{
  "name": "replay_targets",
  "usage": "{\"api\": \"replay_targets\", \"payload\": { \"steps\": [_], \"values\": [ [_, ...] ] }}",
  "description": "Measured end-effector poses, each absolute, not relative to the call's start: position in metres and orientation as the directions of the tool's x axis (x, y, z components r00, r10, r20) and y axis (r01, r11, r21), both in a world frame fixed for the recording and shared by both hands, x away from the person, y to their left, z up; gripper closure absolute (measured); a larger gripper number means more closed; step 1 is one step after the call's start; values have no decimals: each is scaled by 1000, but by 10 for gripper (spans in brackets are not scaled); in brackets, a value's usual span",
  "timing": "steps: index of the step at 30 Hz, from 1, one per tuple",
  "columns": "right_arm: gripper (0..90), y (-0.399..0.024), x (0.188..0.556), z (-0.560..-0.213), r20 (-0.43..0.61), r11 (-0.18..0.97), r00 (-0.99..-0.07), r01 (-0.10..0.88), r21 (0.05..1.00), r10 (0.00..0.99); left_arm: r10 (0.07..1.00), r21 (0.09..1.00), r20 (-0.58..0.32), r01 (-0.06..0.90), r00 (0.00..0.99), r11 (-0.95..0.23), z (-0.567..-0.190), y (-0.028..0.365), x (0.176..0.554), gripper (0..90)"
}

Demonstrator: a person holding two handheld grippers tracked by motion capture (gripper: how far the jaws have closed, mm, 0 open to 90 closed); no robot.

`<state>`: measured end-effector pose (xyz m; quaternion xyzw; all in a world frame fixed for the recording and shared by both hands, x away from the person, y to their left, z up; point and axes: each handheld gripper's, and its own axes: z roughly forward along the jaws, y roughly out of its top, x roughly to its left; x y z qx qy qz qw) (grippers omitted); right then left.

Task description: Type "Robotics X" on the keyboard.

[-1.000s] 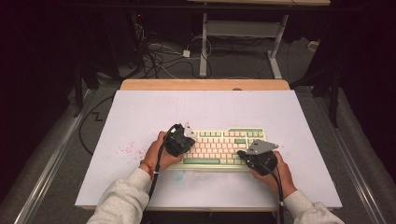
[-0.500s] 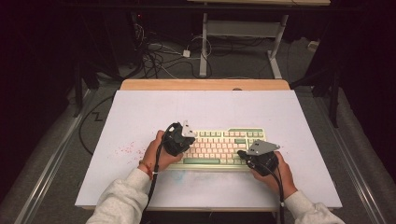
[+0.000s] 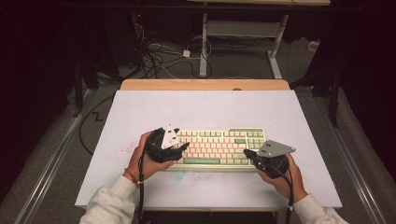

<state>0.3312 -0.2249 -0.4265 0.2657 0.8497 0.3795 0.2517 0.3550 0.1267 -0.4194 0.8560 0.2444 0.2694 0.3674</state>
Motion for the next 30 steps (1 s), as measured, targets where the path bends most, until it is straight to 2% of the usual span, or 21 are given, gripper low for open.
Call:
{"api": "replay_targets", "payload": {
  "steps": [4,9,22,30],
  "values": [
    [900,-227,329,-424,-224,562,-731,256,787,645,630,769,296,212,718,-603,-425,136,347,245],
    [900,-226,327,-423,-217,557,-732,258,789,646,637,780,285,213,716,-589,-436,154,332,196],
    [900,-211,336,-429,-211,575,-750,262,775,626,655,750,279,267,702,-605,-462,177,311,177],
    [900,-190,351,-433,-217,595,-764,258,761,608,656,738,240,305,716,-603,-470,188,304,178]
  ]
}}
